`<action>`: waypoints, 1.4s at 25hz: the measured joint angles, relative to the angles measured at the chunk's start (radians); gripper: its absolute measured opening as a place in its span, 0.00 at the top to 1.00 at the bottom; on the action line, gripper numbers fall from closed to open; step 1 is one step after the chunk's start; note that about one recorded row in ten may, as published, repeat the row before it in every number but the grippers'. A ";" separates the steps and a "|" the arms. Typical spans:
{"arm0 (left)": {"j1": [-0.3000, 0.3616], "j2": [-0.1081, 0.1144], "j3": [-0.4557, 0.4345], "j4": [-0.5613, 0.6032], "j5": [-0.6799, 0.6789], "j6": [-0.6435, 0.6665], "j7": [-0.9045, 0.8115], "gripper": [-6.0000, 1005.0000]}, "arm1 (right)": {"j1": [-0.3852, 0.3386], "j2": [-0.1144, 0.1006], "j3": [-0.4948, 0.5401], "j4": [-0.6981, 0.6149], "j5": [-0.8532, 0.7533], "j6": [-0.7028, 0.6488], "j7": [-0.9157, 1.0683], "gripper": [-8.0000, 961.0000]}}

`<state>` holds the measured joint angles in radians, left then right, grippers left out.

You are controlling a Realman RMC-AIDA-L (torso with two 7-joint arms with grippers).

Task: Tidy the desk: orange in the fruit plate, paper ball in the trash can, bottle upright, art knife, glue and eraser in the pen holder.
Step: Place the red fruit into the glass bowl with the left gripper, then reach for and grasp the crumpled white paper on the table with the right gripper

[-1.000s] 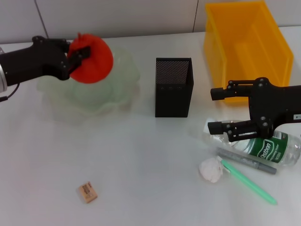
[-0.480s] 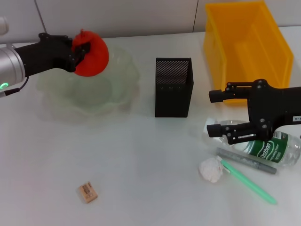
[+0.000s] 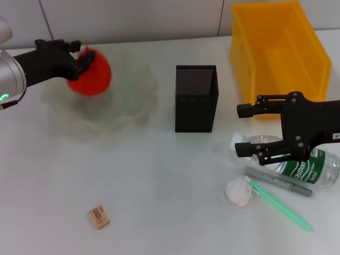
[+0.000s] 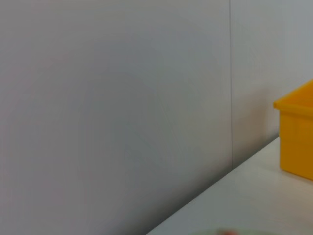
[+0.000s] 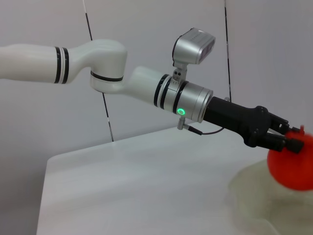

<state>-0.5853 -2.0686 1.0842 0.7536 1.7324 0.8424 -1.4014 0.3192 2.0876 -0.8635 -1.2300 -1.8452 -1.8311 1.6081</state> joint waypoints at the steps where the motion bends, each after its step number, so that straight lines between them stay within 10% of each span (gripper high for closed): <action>1: 0.001 0.000 0.002 -0.001 0.000 -0.001 0.000 0.76 | 0.000 0.000 0.000 0.000 0.000 0.000 0.000 0.16; 5: 0.004 -0.001 0.004 -0.001 0.001 -0.005 0.000 0.73 | 0.002 -0.001 0.001 -0.001 0.000 -0.001 0.000 0.16; 17: 0.024 0.010 -0.022 0.073 0.001 0.224 -0.057 0.21 | -0.001 -0.004 0.008 -0.002 -0.030 0.007 0.000 0.16; 35: 0.113 0.039 -0.109 0.244 0.004 0.789 -0.091 0.21 | 0.045 -0.005 0.018 -0.015 -0.203 0.025 0.150 0.16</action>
<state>-0.4725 -2.0293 0.9751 0.9978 1.7365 1.6309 -1.4924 0.3637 2.0822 -0.8456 -1.2452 -2.0487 -1.8062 1.7586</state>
